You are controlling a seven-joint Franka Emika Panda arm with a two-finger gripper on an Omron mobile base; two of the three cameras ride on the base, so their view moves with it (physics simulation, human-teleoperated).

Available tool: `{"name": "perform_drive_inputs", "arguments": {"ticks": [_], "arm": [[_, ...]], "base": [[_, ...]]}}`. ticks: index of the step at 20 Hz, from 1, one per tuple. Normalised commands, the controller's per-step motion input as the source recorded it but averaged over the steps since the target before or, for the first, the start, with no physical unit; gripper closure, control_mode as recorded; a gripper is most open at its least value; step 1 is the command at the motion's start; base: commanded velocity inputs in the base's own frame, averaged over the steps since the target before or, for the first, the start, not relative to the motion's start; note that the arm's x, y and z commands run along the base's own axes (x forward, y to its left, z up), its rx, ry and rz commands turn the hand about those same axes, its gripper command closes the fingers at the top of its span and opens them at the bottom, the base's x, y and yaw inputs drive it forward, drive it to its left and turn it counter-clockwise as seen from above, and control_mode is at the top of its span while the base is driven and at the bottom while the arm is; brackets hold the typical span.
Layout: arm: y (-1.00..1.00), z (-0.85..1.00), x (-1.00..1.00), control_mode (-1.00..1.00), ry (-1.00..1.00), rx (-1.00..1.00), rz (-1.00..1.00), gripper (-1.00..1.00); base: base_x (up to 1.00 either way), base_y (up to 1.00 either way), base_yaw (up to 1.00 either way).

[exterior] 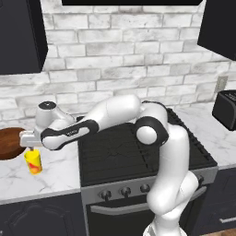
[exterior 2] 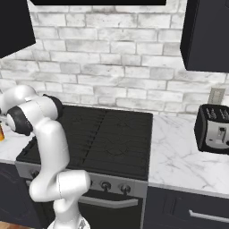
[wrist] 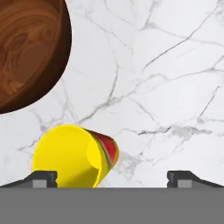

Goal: Pick the cup and bowl from the counter and place them on the counter next to the sink.

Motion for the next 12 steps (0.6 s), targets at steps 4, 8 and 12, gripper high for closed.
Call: {"name": "perform_drive_inputs", "arguments": {"ticks": [4, 8, 12], "arm": [[0.06, -0.25, 0.0, -1.0, 0.0, 0.0, 0.0, -1.0], [0.13, -0.16, 0.0, -1.0, 0.0, 0.0, 0.0, -1.0], [0.18, -0.01, 0.2, -1.0, 0.0, 0.0, 0.0, -1.0]], "base": [[0.0, 0.0, 0.0], [0.0, 0.0, 0.0], [0.0, 0.0, 0.0]]}}
